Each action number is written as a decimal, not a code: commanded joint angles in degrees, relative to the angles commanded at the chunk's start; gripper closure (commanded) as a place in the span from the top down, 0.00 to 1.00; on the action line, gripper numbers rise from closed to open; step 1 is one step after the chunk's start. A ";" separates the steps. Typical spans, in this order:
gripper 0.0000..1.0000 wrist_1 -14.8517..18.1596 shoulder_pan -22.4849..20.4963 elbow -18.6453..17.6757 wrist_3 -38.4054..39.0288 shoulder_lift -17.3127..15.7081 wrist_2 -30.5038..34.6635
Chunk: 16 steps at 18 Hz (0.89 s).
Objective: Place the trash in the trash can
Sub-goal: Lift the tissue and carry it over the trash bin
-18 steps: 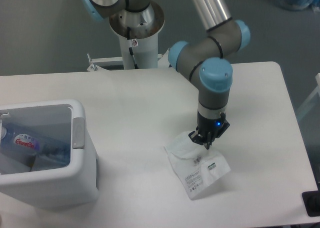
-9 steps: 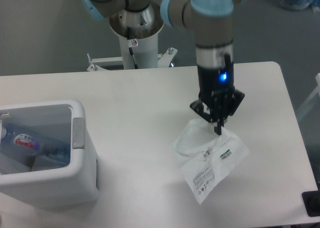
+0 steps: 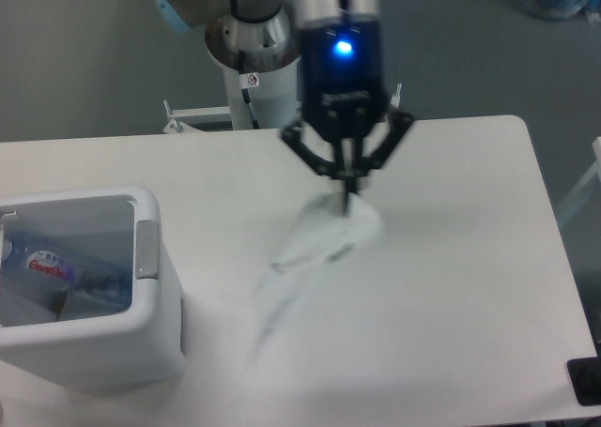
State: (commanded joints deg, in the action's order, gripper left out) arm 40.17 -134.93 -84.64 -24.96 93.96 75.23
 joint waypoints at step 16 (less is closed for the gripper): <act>0.00 0.00 14.42 -6.41 -2.29 0.44 0.26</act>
State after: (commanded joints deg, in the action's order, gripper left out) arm 40.17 -120.50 -91.05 -27.25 94.39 75.50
